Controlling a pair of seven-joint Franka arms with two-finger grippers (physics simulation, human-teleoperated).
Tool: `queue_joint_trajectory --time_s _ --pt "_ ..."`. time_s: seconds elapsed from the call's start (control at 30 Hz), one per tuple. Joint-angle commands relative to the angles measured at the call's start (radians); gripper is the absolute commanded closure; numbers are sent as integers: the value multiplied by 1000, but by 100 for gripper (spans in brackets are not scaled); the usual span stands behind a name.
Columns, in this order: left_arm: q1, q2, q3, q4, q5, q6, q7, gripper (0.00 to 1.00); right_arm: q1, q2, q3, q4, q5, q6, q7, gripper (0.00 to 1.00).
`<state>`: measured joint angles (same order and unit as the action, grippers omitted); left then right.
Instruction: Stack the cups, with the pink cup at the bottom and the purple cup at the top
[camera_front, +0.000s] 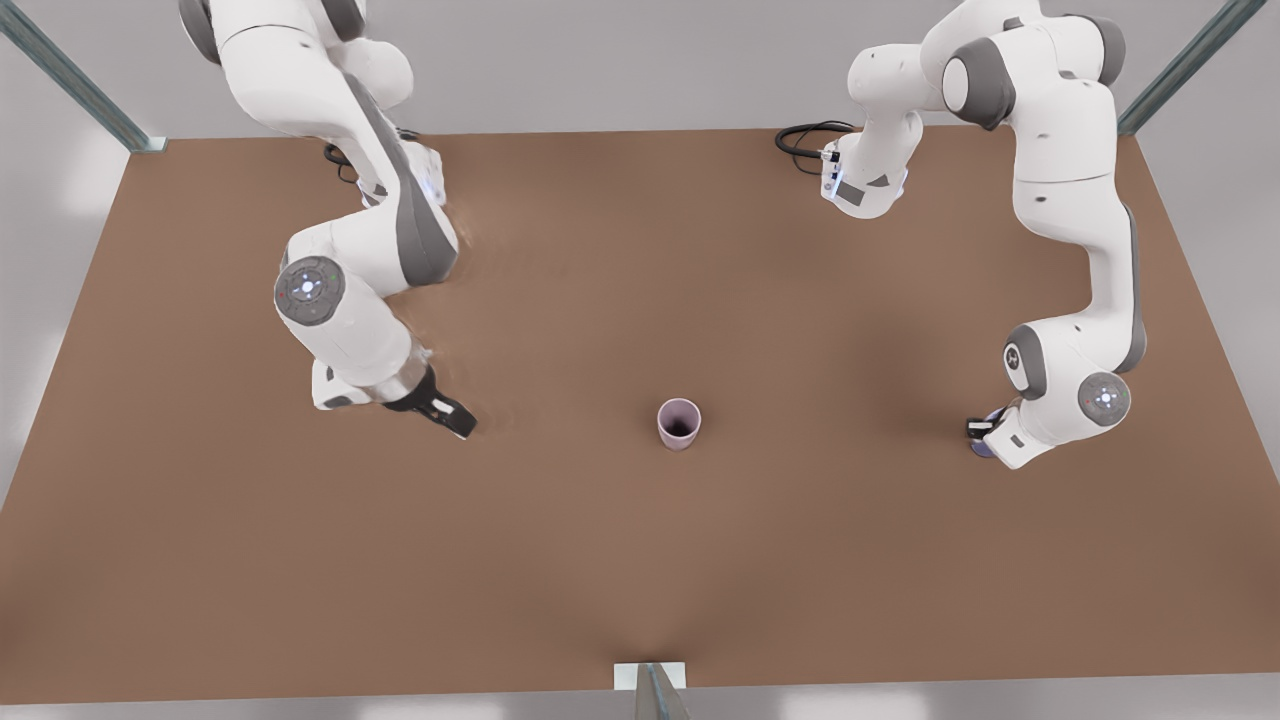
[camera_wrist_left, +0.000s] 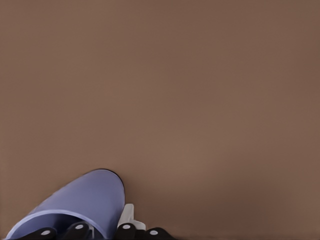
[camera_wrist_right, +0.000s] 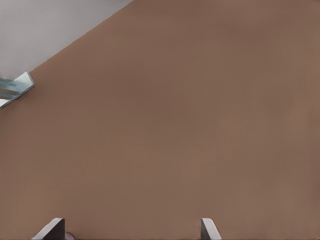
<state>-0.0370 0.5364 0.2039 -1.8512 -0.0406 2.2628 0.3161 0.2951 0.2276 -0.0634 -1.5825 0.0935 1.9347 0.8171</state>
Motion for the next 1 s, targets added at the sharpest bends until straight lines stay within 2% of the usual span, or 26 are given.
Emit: queue_joint_trajectory --time_s 0.0,0.07,0.1,0.2,0.33,0.4,0.47,0.53,0.6,0.7,0.97 --pt "0 1 0 1 -10 -9 54 78 -140 -83 -1 -31 -34 -213 -610 0" --pt "-1 1 0 3 -10 -12 51 79 -251 -111 5 -18 -70 -244 -826 0" --pt "-3 -12 0 15 -10 -58 44 79 -260 -93 1 12 -161 -255 -869 0" --pt "-36 -73 -11 52 -5 -161 -6 79 -261 -93 -3 18 -135 -221 -868 0" --pt "-296 -105 -17 234 -10 -443 -328 79 -264 -99 -10 50 -130 -269 -882 0" --pt "-313 -130 -124 242 -24 -447 -488 79 -267 -79 -10 87 -123 -226 -871 0" --pt "-314 -113 -231 294 -25 -453 -660 79 -267 -60 -12 137 -117 -289 -871 0" --pt "-348 -84 -290 342 -24 -451 -750 79 -267 -62 -10 142 -109 -287 -871 0" --pt "-406 -30 -290 450 -22 -451 -790 79 -267 -62 -10 142 -109 -286 -871 0" --pt "-492 19 -288 521 -6 -439 -790 79 -266 -60 -10 145 -109 -280 -871 0" --pt "-578 103 -288 586 99 -364 -832 79 -266 -53 -9 165 -110 -272 -871 0"
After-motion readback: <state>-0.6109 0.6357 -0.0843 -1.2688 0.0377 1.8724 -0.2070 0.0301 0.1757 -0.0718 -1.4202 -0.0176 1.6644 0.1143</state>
